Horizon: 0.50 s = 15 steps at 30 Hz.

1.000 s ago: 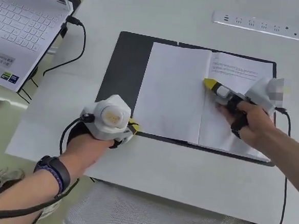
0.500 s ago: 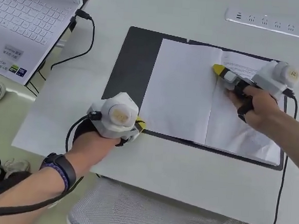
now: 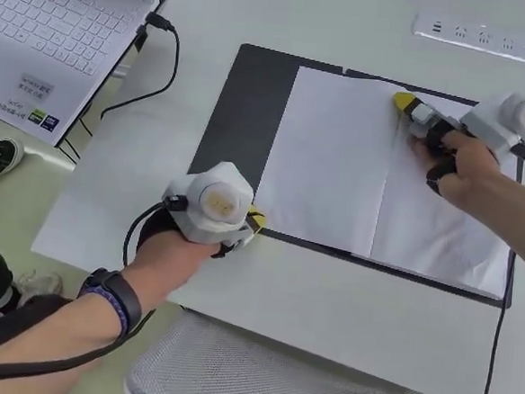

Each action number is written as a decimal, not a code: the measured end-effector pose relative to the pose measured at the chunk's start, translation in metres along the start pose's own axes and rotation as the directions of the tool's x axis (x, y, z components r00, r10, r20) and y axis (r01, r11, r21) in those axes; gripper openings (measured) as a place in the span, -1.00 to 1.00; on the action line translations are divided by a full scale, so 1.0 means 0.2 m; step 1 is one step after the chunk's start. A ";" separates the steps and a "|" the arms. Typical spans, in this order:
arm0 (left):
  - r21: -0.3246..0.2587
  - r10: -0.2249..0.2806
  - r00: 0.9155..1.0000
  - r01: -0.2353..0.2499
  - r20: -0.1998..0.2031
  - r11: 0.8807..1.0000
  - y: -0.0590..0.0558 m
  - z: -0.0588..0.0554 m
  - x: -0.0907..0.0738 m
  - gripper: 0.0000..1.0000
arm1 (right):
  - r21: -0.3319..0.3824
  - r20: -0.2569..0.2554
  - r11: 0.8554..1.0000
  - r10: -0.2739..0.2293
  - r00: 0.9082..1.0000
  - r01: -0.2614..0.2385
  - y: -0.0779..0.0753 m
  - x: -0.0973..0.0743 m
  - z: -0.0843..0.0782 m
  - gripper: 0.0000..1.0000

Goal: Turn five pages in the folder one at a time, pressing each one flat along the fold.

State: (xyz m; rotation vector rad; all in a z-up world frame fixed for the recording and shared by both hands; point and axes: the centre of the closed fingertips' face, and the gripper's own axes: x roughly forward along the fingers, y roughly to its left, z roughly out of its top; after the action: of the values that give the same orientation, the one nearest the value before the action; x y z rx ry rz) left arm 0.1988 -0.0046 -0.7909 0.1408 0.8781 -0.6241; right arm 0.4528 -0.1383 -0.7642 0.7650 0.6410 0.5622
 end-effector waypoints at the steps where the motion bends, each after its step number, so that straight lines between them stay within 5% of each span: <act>1: -0.002 0.000 1.000 0.000 0.000 1.000 0.00 0.00 0.00 -1.00 | 0.002 0.004 1.000 -0.002 1.000 0.002 0.00 0.01 0.01 -1.00; 9: -0.008 0.000 1.000 0.000 0.002 1.000 0.00 0.00 0.00 -1.00 | 0.028 0.026 1.000 -0.015 1.000 0.014 -0.10 0.10 0.09 -1.00; 15: -0.007 0.000 1.000 0.000 0.002 1.000 0.00 0.00 0.00 -1.00 | -0.037 0.019 0.999 -0.007 1.000 0.007 -0.10 0.11 0.07 -1.00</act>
State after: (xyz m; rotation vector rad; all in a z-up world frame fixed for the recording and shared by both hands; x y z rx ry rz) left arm 0.1989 -0.0043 -0.7911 0.1340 0.8784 -0.6214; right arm 0.4818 -0.1419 -0.7776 0.7321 0.6142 0.5586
